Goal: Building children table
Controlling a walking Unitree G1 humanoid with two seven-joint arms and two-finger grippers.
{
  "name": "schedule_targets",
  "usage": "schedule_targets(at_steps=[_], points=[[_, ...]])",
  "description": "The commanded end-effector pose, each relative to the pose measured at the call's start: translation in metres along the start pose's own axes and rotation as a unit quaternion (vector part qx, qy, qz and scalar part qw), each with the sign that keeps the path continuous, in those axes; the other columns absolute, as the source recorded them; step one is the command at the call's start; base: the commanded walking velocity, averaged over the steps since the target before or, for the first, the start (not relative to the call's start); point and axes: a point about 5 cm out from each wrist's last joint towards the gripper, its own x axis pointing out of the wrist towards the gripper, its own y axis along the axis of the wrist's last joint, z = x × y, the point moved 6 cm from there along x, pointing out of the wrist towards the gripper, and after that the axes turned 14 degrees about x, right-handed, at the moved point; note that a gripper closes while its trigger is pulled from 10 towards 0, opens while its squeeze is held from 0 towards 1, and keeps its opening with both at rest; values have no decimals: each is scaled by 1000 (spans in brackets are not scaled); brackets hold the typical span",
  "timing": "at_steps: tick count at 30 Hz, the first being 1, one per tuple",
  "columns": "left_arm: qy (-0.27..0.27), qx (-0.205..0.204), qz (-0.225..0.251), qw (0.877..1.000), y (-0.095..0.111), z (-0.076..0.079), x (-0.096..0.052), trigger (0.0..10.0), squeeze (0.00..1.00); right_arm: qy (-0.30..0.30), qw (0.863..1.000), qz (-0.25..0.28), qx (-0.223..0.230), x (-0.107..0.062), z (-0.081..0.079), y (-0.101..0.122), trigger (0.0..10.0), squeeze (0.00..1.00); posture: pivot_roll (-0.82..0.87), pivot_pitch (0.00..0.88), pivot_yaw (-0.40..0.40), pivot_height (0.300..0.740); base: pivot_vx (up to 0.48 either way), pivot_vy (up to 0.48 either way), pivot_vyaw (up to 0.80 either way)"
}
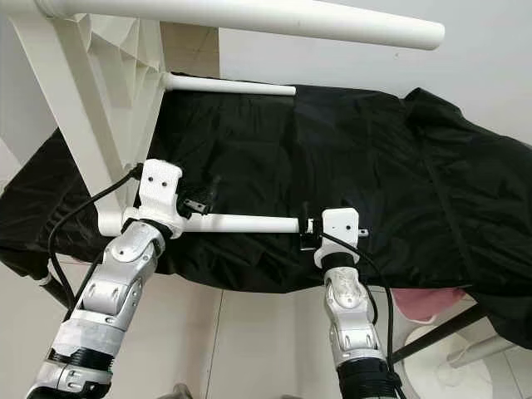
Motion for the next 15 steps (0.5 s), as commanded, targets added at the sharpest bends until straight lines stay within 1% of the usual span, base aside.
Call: schedule_targets(at_steps=[1, 2, 15], points=[[-2, 25, 6, 1000, 3, 1, 2, 10000, 0, 7, 1000, 3, -1, 2, -5, 0, 10000, 0, -11, 0, -16, 740, 0, 0, 0], [-8, 28, 6, 1000, 4, 4, 2, 10000, 0, 6, 1000, 3, -2, 3, -4, 0, 10000, 0, -11, 0, -16, 740, 0, 0, 0], [-23, 36, 5, 999, 3, 15, 0, 10000, 0, 8, 1000, 2, -6, 1, -3, -2, 10000, 0, -10, 0, -17, 740, 0, 0, 0]])
